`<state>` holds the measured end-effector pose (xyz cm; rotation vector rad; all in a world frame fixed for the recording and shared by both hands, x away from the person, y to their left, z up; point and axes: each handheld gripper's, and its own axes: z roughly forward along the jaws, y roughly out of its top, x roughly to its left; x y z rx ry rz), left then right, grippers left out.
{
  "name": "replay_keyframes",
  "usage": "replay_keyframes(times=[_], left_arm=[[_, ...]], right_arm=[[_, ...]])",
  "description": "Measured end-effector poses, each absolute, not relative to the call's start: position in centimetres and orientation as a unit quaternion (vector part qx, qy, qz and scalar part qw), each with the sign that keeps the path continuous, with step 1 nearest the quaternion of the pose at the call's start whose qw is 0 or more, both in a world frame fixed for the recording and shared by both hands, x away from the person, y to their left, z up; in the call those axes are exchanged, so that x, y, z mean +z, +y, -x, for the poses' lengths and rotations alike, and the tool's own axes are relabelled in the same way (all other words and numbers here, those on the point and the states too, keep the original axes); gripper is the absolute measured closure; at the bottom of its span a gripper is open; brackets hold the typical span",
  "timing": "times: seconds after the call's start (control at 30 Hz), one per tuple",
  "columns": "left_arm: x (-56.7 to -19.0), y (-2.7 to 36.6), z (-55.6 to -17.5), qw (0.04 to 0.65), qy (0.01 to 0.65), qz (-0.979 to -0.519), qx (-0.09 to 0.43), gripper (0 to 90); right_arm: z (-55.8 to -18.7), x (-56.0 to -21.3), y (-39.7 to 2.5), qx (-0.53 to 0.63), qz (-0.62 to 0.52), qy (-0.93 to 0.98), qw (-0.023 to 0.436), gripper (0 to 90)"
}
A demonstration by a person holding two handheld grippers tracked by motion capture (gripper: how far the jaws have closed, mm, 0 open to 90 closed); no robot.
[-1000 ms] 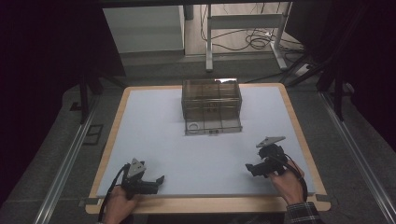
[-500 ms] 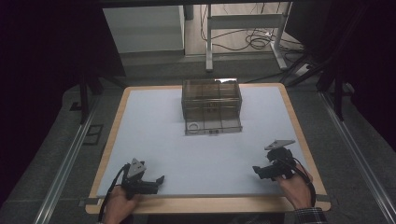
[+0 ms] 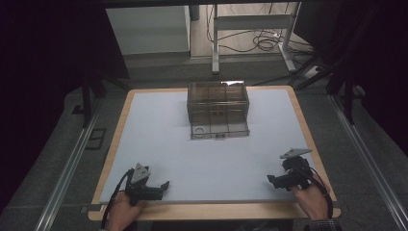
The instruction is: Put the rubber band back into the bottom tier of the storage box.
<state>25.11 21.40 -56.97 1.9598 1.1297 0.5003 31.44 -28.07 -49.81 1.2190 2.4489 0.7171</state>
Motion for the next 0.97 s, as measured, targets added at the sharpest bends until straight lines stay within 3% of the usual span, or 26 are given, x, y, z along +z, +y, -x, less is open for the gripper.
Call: replay_keyframes(times=[0.97], left_arm=[[-57.0, 21.4, -25.1, 0.4, 0.447, -0.775, 0.198, 0.0]], right_arm=[[-30.4, -51.4, -29.8, 0.228, -0.443, 0.855, 0.146, 3.5]])
